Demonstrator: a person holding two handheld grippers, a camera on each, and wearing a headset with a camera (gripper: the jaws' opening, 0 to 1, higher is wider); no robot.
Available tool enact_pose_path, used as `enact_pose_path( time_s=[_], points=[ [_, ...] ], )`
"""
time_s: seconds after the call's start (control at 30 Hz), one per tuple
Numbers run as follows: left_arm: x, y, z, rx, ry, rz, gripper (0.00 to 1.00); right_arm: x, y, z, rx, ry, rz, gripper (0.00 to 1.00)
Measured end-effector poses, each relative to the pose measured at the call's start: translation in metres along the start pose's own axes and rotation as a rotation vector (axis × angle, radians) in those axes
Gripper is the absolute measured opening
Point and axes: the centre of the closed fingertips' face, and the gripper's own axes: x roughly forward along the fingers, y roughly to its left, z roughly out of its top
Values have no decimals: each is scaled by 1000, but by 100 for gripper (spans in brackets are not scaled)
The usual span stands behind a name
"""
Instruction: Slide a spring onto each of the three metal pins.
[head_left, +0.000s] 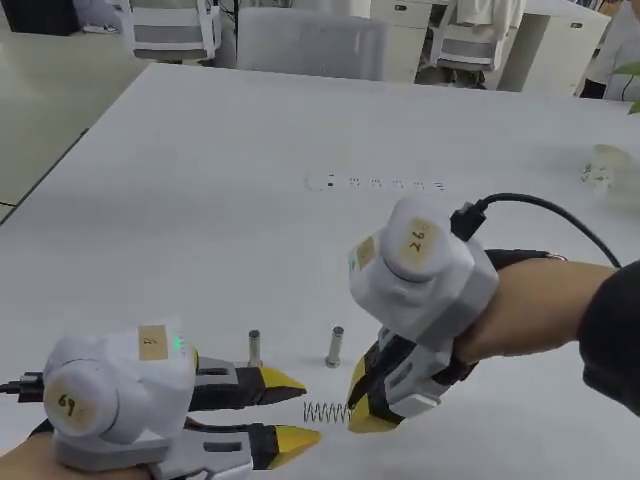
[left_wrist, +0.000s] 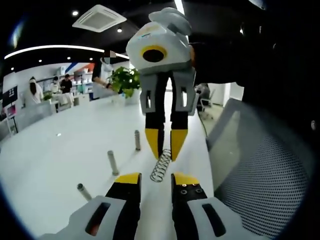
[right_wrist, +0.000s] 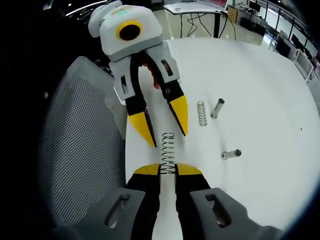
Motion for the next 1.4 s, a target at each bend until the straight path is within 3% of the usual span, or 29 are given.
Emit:
enact_pose_path(
  time_s=[0.27,0.43,0.93,1.23,1.4],
  points=[
    [3,-5,-1,22,17,-22,5,-1,3,2,15,14,19,8],
    [4,-4,-5,30,40,-22,3,-7,4,8,42,-26,23,8],
    [4,-1,-5,35,42,-3,3,-18,2,27,15,-76,-35,8],
    [4,-2,-4,34,39,8,2,-22,1,40,-11,-134,-63,8],
    [2,1,-5,25,32,22,2,-22,0,40,-37,-154,-71,9]
  ],
)
